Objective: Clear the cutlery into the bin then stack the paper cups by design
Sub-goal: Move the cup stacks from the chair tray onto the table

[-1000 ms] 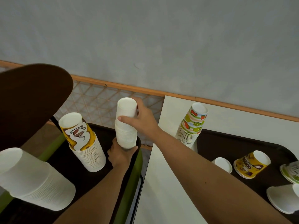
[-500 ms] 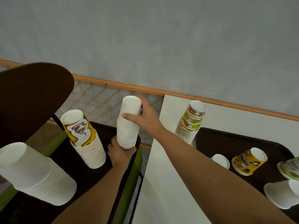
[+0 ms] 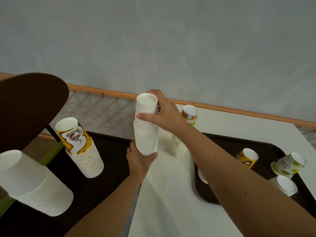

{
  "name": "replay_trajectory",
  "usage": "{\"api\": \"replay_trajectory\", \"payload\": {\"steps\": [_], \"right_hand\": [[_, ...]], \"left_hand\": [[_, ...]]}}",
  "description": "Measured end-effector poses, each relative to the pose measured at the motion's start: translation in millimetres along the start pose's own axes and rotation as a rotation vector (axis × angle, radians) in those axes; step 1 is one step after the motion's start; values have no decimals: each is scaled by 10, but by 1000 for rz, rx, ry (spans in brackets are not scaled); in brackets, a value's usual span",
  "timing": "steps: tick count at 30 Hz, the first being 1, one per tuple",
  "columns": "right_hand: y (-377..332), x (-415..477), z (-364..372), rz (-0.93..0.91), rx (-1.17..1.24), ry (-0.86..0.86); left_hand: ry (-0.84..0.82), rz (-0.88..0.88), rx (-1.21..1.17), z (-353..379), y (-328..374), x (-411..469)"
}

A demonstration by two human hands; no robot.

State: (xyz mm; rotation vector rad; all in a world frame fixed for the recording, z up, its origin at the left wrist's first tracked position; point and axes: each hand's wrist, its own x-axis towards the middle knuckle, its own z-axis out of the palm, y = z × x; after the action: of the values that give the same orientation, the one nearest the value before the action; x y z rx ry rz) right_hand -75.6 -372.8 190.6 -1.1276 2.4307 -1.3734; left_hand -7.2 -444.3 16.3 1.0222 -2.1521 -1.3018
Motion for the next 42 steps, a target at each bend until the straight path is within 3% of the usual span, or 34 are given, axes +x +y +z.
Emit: {"api": "replay_trajectory", "payload": {"steps": [5, 15, 26, 34, 42], "right_hand": [[187, -275, -234, 60, -80, -12], [611, -749, -544, 198, -142, -71], [718, -940, -849, 248, -102, -125], [594, -885, -924, 194, -109, -88], [293, -799, -855, -76, -222, 172]], "left_hand": [[-114, -1, -51, 299, 6, -329], [-319, 19, 66, 694, -44, -752], [-337, 70, 150, 900, 29, -832], [-422, 56, 195, 727, -54, -893], [-217, 24, 14, 419, -35, -984]]}}
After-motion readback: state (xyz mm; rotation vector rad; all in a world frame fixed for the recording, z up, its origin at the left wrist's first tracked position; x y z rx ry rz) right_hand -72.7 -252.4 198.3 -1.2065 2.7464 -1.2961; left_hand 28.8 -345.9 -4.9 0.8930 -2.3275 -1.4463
